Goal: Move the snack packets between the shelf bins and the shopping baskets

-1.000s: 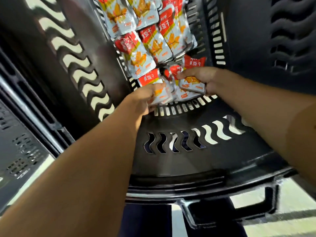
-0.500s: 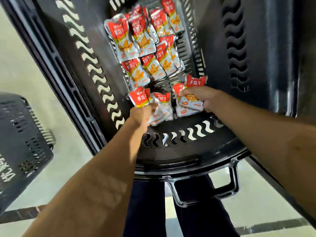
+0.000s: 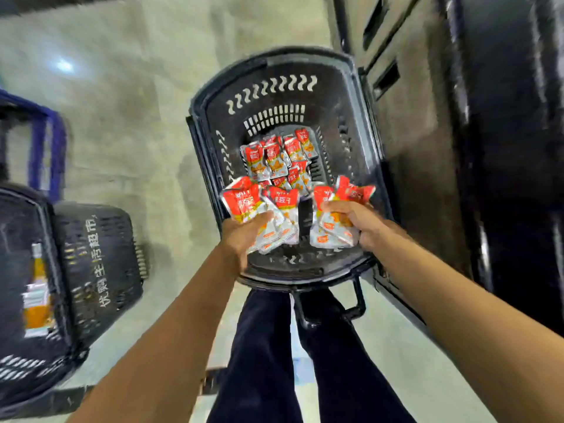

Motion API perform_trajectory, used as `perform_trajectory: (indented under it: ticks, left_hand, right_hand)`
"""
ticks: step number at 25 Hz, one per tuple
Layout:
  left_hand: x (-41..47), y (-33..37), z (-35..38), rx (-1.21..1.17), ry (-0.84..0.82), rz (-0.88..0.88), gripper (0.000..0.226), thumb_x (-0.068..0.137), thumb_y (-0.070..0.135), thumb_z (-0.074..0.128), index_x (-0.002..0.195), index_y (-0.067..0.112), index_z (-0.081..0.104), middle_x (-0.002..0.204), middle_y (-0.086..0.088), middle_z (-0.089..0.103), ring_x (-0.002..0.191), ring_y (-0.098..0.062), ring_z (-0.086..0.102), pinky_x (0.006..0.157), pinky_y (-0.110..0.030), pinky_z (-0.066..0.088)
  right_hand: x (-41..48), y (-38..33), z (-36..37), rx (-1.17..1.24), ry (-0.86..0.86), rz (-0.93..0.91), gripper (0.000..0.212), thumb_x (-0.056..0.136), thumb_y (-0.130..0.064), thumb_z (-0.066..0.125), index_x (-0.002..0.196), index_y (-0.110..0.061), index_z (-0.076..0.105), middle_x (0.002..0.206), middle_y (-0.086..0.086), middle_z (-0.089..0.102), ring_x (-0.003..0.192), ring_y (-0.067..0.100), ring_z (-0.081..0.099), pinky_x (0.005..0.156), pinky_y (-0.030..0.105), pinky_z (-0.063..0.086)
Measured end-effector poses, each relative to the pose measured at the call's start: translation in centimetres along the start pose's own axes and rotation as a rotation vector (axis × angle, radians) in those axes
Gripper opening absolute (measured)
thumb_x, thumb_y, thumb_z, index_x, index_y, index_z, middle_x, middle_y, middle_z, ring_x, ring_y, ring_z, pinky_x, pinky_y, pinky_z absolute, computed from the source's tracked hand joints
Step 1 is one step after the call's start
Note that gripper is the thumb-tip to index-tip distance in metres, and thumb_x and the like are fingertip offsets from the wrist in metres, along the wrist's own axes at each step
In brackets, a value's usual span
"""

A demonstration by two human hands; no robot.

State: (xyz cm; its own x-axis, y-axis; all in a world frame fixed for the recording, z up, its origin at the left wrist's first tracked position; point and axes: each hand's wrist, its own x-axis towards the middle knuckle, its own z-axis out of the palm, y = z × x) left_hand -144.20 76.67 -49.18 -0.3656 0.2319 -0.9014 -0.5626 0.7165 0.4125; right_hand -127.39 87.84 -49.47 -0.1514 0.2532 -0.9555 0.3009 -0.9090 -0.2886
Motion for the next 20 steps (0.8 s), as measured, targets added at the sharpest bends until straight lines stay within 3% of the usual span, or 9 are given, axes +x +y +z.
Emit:
perform_trajectory:
  ticks: [3,5,7,9,11,15,20]
  left_hand:
    - [-8.4,4.1,-2.0,-0.060,-0.047,0.179,0.013,0.080,0.004,0.070,0.084,0.016,0.066,0.078,0.001,0.073,0.066,-0.014,0.069,0.067,-0.029,0.057]
    - [-14.0,5.9,-3.4,-0.074,-0.048,0.289,0.015,0.080,0.002,0.069,0.086,0.015,0.065,0.068,0.009,0.071,0.061,-0.008,0.068,0.064,-0.026,0.055]
    - [-17.7,6.4,-4.5,-0.096,-0.045,0.358,0.016,0.080,0.002,0.069,0.089,0.015,0.065,0.068,0.010,0.071,0.060,-0.006,0.067,0.062,-0.025,0.054]
    - [-21.5,6.3,-5.4,-0.113,-0.072,0.407,0.015,0.082,0.001,0.067,0.090,0.013,0.065,0.067,0.009,0.071,0.059,-0.005,0.067,0.058,-0.021,0.054]
    - [-25.7,6.4,-6.3,-0.121,-0.139,0.480,0.013,0.083,0.000,0.064,0.090,0.011,0.064,0.066,0.008,0.071,0.058,-0.004,0.067,0.055,-0.019,0.053]
    - [-30.1,6.6,-8.5,-0.057,-0.310,0.574,0.013,0.081,0.002,0.065,0.093,0.007,0.065,0.072,0.004,0.073,0.062,-0.007,0.068,0.058,-0.020,0.053]
    - [-32.0,4.9,-12.0,0.178,-0.515,0.550,0.018,0.082,0.005,0.066,0.100,0.006,0.066,0.088,-0.007,0.073,0.073,-0.016,0.070,0.060,-0.024,0.055]
  right_hand:
    - [-9.1,-2.5,0.3,0.090,-0.037,-0.154,0.019,0.086,0.002,0.056,0.071,-0.008,0.055,0.046,0.001,0.061,0.039,0.011,0.059,0.044,0.023,0.051]
    - [-15.1,-3.5,0.0,0.125,-0.018,-0.272,0.015,0.078,0.000,0.066,0.072,-0.009,0.056,0.050,0.001,0.062,0.041,0.012,0.059,0.049,0.027,0.051]
    - [-19.6,-3.5,-0.4,0.142,-0.032,-0.322,0.023,0.063,-0.011,0.078,0.077,-0.011,0.060,0.062,0.004,0.065,0.051,0.016,0.061,0.059,0.030,0.052]
    - [-24.1,-2.9,-0.8,0.144,-0.031,-0.355,0.023,0.064,-0.010,0.078,0.080,-0.012,0.062,0.071,0.006,0.066,0.058,0.018,0.062,0.069,0.035,0.053]
    - [-28.9,-1.7,-1.1,0.174,-0.007,-0.441,0.014,0.075,-0.003,0.070,0.083,-0.012,0.062,0.070,0.003,0.066,0.056,0.014,0.063,0.066,0.030,0.054]
    - [-35.7,2.4,0.2,0.283,0.074,-0.585,0.016,0.077,-0.001,0.067,0.087,-0.012,0.062,0.073,0.004,0.066,0.058,0.013,0.064,0.057,0.026,0.055]
    - [-39.9,10.8,3.2,0.575,0.296,-0.559,0.016,0.076,0.002,0.068,0.084,-0.010,0.062,0.072,0.006,0.067,0.061,0.019,0.065,0.063,0.032,0.055]
